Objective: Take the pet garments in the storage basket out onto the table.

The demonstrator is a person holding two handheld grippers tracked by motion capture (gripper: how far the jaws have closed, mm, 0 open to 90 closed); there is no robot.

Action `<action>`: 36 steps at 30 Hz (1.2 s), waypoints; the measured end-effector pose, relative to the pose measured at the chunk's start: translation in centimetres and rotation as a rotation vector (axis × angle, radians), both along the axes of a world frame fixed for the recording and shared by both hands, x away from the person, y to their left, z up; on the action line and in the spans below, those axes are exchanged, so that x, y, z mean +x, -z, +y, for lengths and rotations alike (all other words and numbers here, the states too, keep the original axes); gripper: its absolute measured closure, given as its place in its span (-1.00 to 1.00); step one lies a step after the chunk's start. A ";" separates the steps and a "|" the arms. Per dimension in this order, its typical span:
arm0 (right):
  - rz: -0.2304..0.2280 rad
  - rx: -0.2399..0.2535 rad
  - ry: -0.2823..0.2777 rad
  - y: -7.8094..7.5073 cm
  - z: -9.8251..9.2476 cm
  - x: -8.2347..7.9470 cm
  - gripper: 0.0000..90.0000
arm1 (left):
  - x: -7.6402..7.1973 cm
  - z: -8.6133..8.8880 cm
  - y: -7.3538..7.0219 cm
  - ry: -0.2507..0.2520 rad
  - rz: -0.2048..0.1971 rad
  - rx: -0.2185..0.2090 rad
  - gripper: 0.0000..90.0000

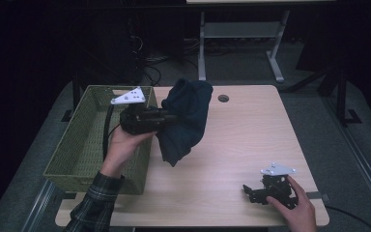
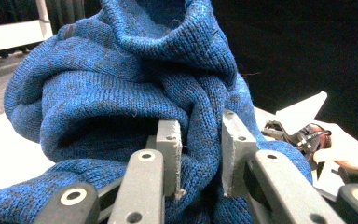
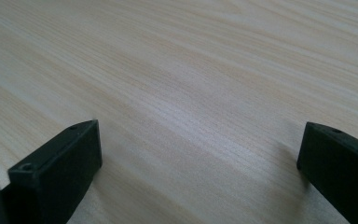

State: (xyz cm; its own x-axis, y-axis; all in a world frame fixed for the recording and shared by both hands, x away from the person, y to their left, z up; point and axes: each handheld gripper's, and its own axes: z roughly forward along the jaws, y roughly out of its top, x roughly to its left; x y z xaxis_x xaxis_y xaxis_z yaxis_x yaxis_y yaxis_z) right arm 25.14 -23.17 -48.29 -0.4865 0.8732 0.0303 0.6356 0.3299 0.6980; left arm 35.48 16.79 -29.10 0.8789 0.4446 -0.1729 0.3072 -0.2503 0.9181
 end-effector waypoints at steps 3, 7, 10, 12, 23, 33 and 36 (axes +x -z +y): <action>0.000 0.000 0.000 0.0 0.0 0.0 -1.00 | 0.2 -0.9 0.2 0.005 -0.001 0.010 0.61; 0.000 0.000 0.000 0.0 0.0 0.0 -1.00 | 0.3 -2.2 0.7 0.014 -0.001 0.024 0.61; 0.000 -0.001 -0.001 0.0 0.0 0.0 -1.00 | 0.5 -3.1 1.0 0.015 -0.003 0.044 0.61; 0.000 -0.001 -0.001 0.0 0.0 0.0 -1.00 | 0.7 -3.7 1.3 0.013 0.001 0.055 0.61; 0.000 -0.001 -0.001 0.0 0.0 0.0 -1.00 | 1.6 -7.5 4.1 0.022 0.028 0.141 0.61; -0.002 -0.002 -0.002 0.0 0.0 0.0 -1.00 | 2.9 -11.0 7.8 0.020 0.083 0.233 0.61; 0.001 -0.001 -0.001 0.0 0.0 0.0 -1.00 | 3.3 -12.0 9.3 0.031 0.106 0.270 0.61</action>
State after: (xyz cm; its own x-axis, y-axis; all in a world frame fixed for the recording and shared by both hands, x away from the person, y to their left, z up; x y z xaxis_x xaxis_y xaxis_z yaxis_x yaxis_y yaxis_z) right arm 25.13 -23.17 -48.30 -0.4873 0.8727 0.0302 0.6359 0.3310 0.6972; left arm 38.74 4.79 -38.41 0.8764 0.4598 -0.1433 0.3858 -0.4921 0.7804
